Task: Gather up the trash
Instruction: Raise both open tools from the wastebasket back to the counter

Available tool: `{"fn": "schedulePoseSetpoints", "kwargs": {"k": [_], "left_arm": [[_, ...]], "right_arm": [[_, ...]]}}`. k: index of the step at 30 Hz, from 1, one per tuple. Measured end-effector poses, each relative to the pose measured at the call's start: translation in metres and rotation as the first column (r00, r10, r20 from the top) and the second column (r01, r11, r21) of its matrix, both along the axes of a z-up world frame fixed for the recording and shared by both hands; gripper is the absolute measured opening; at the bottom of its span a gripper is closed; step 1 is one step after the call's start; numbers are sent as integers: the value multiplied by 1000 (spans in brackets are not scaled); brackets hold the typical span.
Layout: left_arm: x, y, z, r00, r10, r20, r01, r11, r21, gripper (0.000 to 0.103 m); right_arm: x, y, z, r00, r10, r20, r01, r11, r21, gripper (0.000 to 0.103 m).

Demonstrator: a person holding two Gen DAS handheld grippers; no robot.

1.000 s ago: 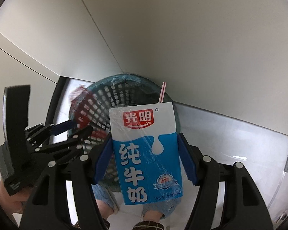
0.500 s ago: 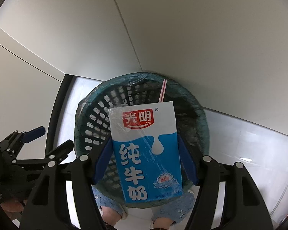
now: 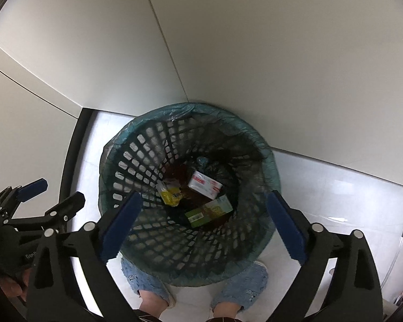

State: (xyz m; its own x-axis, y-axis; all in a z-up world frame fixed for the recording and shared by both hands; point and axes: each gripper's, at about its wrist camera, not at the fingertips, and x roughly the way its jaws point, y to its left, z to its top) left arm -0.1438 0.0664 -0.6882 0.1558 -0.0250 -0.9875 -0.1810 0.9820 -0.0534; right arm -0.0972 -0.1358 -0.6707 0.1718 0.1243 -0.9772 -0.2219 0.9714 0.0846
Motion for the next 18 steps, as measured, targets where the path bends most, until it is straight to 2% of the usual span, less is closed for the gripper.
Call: {"fn": "schedulePoseSetpoints", "kwargs": {"k": [5, 10, 15, 18], "left_arm": [[-3, 4, 30, 1000, 7, 3, -7, 1000, -4, 96], [-9, 8, 81, 999, 5, 33, -5, 1000, -14, 96], [-14, 10, 147, 997, -15, 74, 15, 1000, -2, 96], [-16, 11, 193, 995, -6, 102, 8, 1000, -20, 95]], "right_arm": [[-7, -5, 34, 1000, -5, 12, 5, 1000, -5, 95], [-15, -10, 82, 999, -21, 39, 21, 1000, -12, 95], [-24, -11, 151, 997, -8, 81, 9, 1000, -17, 95], [-28, -15, 200, 994, -22, 108, 24, 999, -21, 95]]}}
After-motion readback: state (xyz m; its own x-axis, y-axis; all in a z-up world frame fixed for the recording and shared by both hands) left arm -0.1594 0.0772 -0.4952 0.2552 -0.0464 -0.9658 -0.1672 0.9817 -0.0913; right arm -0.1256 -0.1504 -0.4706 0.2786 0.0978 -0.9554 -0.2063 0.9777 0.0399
